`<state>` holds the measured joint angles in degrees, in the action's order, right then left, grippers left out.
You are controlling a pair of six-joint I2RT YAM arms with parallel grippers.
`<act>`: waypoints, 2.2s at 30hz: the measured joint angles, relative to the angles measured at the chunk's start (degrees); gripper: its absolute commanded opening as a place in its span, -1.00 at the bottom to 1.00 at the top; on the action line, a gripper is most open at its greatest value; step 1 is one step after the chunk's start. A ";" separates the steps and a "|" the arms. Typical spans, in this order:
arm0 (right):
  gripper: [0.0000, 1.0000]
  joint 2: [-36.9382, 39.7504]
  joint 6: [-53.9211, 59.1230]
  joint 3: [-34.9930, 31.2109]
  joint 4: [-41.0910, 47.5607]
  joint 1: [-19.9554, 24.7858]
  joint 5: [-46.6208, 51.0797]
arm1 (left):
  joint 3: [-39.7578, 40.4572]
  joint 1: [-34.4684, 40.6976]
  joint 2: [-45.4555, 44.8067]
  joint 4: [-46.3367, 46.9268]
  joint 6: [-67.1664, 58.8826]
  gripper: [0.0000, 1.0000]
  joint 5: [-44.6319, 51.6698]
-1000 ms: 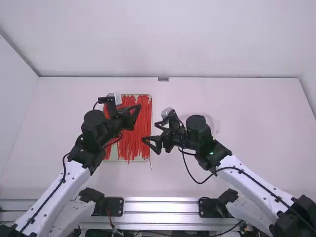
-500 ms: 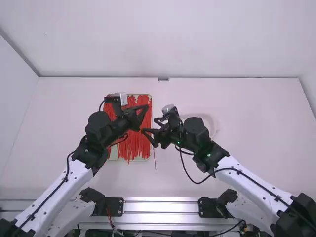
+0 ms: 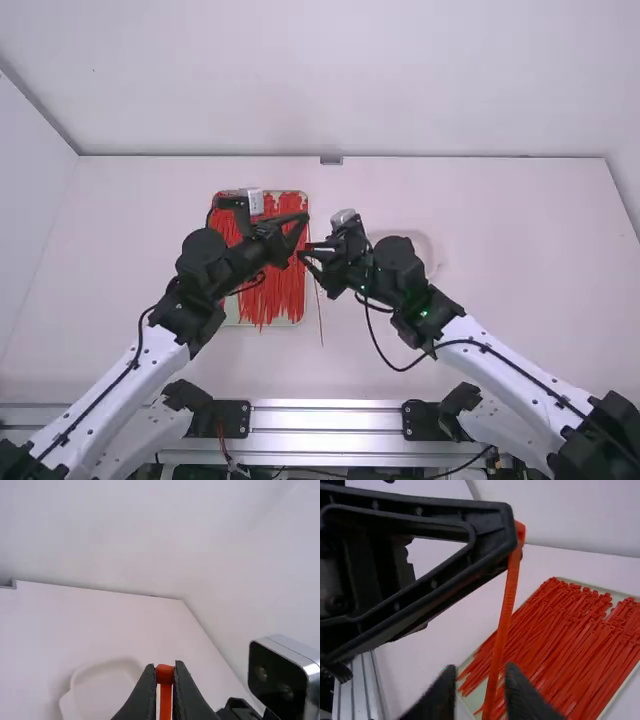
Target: Fasten the cable tie
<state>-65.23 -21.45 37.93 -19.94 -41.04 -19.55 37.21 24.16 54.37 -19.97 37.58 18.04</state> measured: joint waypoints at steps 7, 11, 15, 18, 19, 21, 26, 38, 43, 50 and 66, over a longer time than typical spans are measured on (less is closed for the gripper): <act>-1.00 0.00 -0.09 0.00 0.55 0.07 0.24 | 0.00 0.00 0.00 0.50 -0.02 -0.88 -0.02; -1.00 0.00 0.46 0.00 0.42 2.25 -2.19 | 0.00 0.00 0.00 0.09 -1.51 -0.19 0.00; -1.00 0.02 0.90 0.00 -0.04 6.78 -7.74 | 0.00 -0.07 -0.59 0.66 -4.35 0.16 0.04; -1.00 0.11 1.51 0.00 -0.92 10.47 -12.76 | 0.00 -0.74 -1.86 0.66 -6.71 0.27 1.55; -1.00 0.15 1.68 0.00 -1.33 12.46 -15.63 | 0.00 -1.31 -2.80 0.66 -7.91 0.34 2.71; -1.00 0.15 1.92 0.00 -2.47 15.02 -19.41 | 0.00 -2.10 -3.91 0.66 -9.60 0.43 4.33; -1.00 0.15 1.55 0.00 -7.21 22.45 -31.28 | 0.00 -5.53 -6.58 0.33 -13.25 0.68 10.21; -1.00 0.22 -7.65 0.07 -25.14 29.68 -48.09 | 0.31 -19.82 -2.91 -23.02 -10.51 0.74 39.21; -1.00 0.22 -11.47 0.07 -30.99 29.22 -49.55 | 5.01 -21.59 5.18 -29.73 -4.81 0.74 49.75; -1.00 0.28 -14.14 0.09 -34.45 25.00 -47.52 | 16.65 -20.72 14.29 -35.15 2.82 0.66 60.50; -1.00 0.31 -14.27 0.11 -40.89 16.61 -35.10 | 23.10 -15.74 17.97 -35.58 7.50 0.61 65.35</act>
<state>-64.93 -35.73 38.04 -60.84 -24.43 -54.65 60.31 8.43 72.34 -55.55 45.08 83.40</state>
